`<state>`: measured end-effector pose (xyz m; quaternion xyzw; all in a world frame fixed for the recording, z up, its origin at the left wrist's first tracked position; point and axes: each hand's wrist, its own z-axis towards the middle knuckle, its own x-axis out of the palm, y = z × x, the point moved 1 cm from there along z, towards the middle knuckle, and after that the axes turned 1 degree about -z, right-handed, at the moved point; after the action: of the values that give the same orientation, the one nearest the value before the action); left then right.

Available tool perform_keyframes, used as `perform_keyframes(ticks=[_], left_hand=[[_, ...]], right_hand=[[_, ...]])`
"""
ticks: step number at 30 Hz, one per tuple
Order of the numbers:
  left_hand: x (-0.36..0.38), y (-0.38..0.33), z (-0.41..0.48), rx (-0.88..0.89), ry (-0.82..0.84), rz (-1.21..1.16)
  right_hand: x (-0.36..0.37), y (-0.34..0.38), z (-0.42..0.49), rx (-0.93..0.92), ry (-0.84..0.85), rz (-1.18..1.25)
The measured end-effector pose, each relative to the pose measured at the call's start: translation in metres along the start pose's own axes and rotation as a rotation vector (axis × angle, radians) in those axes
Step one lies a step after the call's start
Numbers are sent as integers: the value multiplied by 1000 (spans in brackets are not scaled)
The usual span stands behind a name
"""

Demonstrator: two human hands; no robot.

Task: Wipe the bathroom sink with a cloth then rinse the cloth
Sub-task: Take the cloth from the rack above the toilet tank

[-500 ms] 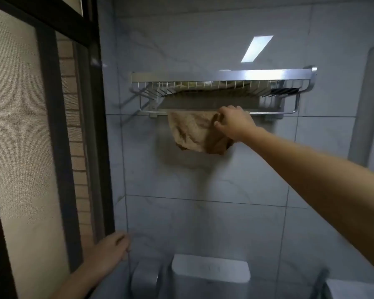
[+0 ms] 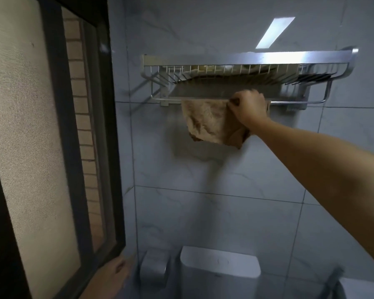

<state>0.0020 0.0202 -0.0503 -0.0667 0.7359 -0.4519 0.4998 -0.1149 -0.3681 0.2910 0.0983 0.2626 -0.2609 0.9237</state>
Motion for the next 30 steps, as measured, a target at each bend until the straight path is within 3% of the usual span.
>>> perform_keyframes(ticks=[3,10,22,26,30], left_hand=[[-7,-2,10,-42,-21,-63],[-12,-21,26,54,-86,-136],[-7,-40,14,107,-127,-256],[0,-40,-12,117,-141,-286],[31,-12,-48,23,-148,-365]], right_hand=[[3,-7,-1,-45,-58,37],[0,4,3,-65,-176,174],[-31,35,-55,-146,31,350],[-42,40,-115,-44,103,497],[-35,37,-216,104,317,619]])
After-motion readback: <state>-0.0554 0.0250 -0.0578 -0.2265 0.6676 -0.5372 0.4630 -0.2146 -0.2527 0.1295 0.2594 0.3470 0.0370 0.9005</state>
